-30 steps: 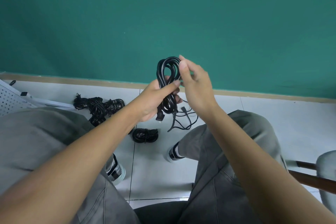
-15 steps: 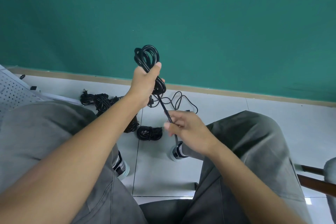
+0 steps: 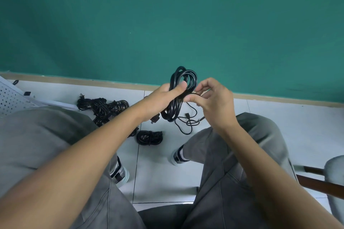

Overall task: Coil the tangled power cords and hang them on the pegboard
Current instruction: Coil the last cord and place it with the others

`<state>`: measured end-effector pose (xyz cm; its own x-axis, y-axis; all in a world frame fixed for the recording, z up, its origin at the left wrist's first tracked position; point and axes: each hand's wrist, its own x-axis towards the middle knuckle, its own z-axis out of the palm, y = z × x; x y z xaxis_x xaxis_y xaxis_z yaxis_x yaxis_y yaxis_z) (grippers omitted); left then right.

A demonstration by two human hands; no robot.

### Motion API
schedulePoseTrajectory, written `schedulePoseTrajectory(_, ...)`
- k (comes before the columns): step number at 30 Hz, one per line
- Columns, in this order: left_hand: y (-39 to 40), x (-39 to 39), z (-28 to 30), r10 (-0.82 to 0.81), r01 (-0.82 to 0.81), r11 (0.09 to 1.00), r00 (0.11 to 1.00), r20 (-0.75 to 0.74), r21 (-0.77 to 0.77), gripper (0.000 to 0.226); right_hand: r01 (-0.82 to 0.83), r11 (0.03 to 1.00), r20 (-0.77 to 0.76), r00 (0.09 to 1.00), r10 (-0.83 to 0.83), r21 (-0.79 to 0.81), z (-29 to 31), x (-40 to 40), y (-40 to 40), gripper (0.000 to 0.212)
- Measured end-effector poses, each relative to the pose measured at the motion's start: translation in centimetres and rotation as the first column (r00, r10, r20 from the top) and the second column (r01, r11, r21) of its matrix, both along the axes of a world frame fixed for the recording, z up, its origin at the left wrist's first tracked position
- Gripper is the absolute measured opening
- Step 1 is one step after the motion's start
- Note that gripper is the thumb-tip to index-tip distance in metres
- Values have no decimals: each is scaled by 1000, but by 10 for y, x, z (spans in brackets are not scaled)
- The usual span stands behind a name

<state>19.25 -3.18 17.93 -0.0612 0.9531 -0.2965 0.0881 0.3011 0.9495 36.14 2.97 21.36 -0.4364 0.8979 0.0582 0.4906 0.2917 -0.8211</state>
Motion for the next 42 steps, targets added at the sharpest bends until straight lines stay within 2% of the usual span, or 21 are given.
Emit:
schedulePoseTrajectory(2, -2, 4, 7, -91, 90, 995, 995, 45, 41, 39, 0, 1000, -3, 1000, 0, 21, -4, -1, 0, 35)
schedulePoseTrajectory(4, -4, 8, 12, -118, 101, 988, 982, 148, 116, 10, 0, 1000, -55, 999, 0, 2, -7, -1, 0, 31)
schedulePoseTrajectory(8, -5, 4, 16, -90, 72, 995, 944, 318, 68, 15, -19, 999, -112, 994, 14, -39, -12, 3, -1, 26)
schedulePoseTrajectory(10, -4, 2, 12, -30, 20, 999, 911, 411, 29, 20, 0, 1000, -47, 999, 1, 3, -17, 9, -3, 21)
schedulePoseTrajectory(13, -1, 0, 12, 53, -62, 998, 883, 467, 4, 24, 65, 988, 107, 991, -80, 141, -25, 20, -2, 11)
schedulePoseTrajectory(15, -1, -1, 12, 34, -46, 999, 918, 394, 20, 15, 128, 985, 84, 987, -138, 119, -26, 24, -1, 12)
schedulePoseTrajectory(18, -1, 1, 5, -54, 50, 998, 983, 178, 30, 11, 232, 973, -53, 971, -231, 9, -15, 21, -1, 7)
schedulePoseTrajectory(19, -1, 3, 4, -62, 58, 998, 986, 155, 29, 9, 249, 968, -99, 963, -250, -25, -10, 18, -1, 9)
schedulePoseTrajectory(23, 0, 11, 4, -80, 73, 995, 991, 103, 72, 26, 246, 951, -241, 927, -288, -189, 9, 4, 2, 14)
schedulePoseTrajectory(26, -1, 8, 9, -125, 118, 988, 990, 72, 95, 22, 261, 940, -271, 909, -316, -221, 15, -5, 5, 23)
schedulePoseTrajectory(29, -1, 5, 8, -134, 124, 987, 987, 93, 101, 19, 250, 944, -241, 923, -300, -216, 15, -12, 9, 23)
schedulePoseTrajectory(32, 1, 7, 3, -63, 51, 997, 975, 213, 62, 8, 265, 942, -209, 929, -306, -204, 4, -17, 13, 17)
schedulePoseTrajectory(35, 4, 11, 2, 77, -92, 996, 904, 421, 16, 4, 193, 928, -273, 919, -285, -319, -6, -23, 11, 30)
schedulePoseTrajectory(37, 7, 7, 6, 183, -206, 978, 846, 502, -10, 7, 22, 902, -244, 960, -140, -431, -14, -24, -3, 41)
schedulePoseTrajectory(39, 10, 0, 6, 308, -332, 941, 772, 556, -62, 18, -134, 872, -120, 989, 87, -472, -23, -23, -22, 68)
schedulePoseTrajectory(40, 12, -5, 4, 367, -389, 917, 732, 575, -90, 21, -165, 865, -78, 986, 145, -473, -29, -23, -30, 74)
schedulePoseTrajectory(42, 14, -10, 0, 453, -470, 873, 686, 569, -129, 23, -159, 862, -45, 987, 157, -482, -36, -23, -40, 69)
